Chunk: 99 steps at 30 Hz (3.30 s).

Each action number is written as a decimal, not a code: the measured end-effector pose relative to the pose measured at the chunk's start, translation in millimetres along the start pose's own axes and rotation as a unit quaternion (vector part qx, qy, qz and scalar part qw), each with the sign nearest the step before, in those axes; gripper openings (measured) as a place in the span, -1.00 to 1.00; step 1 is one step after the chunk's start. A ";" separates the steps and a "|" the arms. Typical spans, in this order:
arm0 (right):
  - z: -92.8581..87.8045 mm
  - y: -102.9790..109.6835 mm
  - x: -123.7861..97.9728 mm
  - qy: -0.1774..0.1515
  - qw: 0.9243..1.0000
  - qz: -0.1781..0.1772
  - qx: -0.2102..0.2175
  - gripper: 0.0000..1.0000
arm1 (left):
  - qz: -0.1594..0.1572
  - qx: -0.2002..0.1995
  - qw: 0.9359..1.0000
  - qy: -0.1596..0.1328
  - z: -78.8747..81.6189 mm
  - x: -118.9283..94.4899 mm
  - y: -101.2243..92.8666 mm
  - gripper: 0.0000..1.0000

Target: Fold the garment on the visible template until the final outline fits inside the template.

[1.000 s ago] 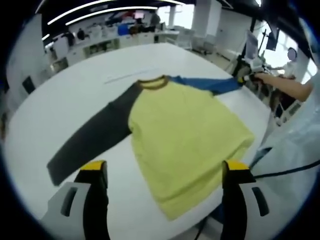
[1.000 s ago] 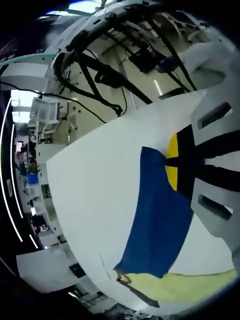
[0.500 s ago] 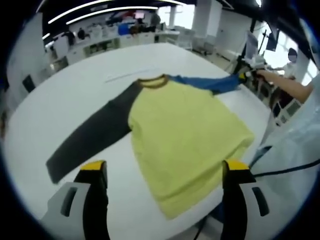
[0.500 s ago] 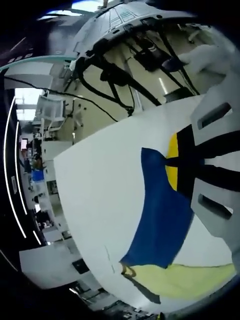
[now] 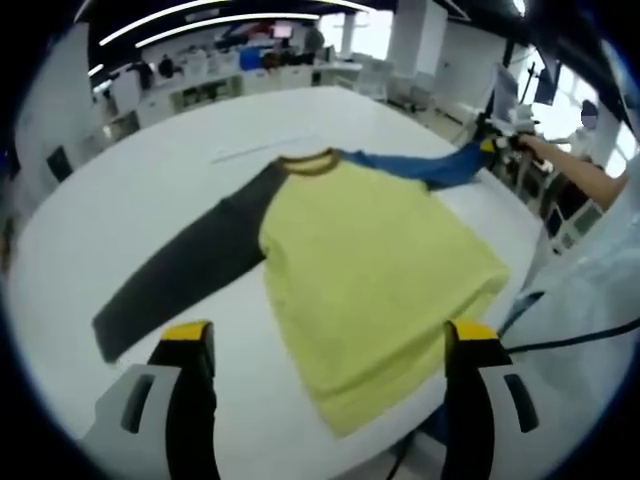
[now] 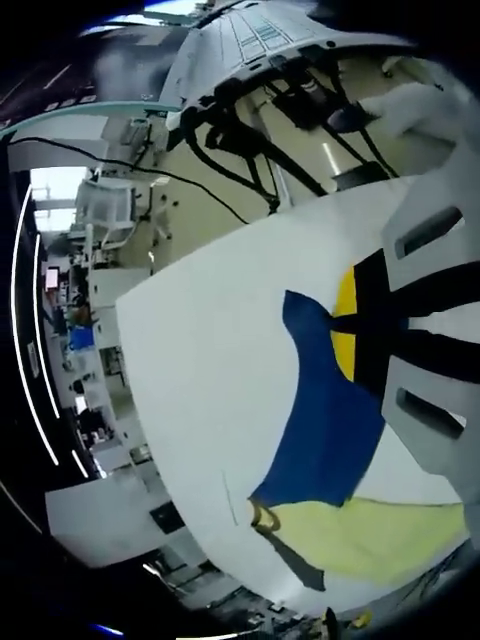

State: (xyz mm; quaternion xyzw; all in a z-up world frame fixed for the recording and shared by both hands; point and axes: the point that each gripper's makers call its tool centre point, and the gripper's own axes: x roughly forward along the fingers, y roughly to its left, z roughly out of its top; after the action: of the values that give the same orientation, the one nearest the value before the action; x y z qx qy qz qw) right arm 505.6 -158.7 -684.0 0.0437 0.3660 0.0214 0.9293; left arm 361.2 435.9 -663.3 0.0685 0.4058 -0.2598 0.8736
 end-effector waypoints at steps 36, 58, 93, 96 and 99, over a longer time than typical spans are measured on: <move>57.9 125.8 -12.1 -0.048 0.988 0.140 -0.048 -0.95 | -0.003 -0.012 1.000 -0.011 -5.5 -2.8 7.9 0.81; 106.4 210.8 -22.5 -0.101 0.963 0.250 -0.015 -0.95 | 0.001 -0.031 0.999 -0.013 -15.0 -2.8 14.0 0.81; 142.7 324.3 -25.9 -0.122 0.927 0.351 -0.046 -0.95 | 0.002 -0.032 0.999 -0.007 -16.3 -3.2 16.5 0.81; 147.0 334.1 -25.6 -0.125 0.924 0.358 -0.047 -0.95 | 0.001 -0.031 1.000 -0.007 -14.9 -3.1 16.0 0.81; 148.8 338.7 -24.1 -0.123 0.922 0.364 -0.051 -0.95 | 0.001 -0.030 1.000 -0.007 -14.5 -2.8 16.6 0.81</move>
State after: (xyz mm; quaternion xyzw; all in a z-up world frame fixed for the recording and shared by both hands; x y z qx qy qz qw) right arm 586.9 166.9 -526.4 0.1293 0.2057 0.3715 0.8961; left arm 358.4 456.0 -672.3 0.0404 0.4072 -0.2473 0.8783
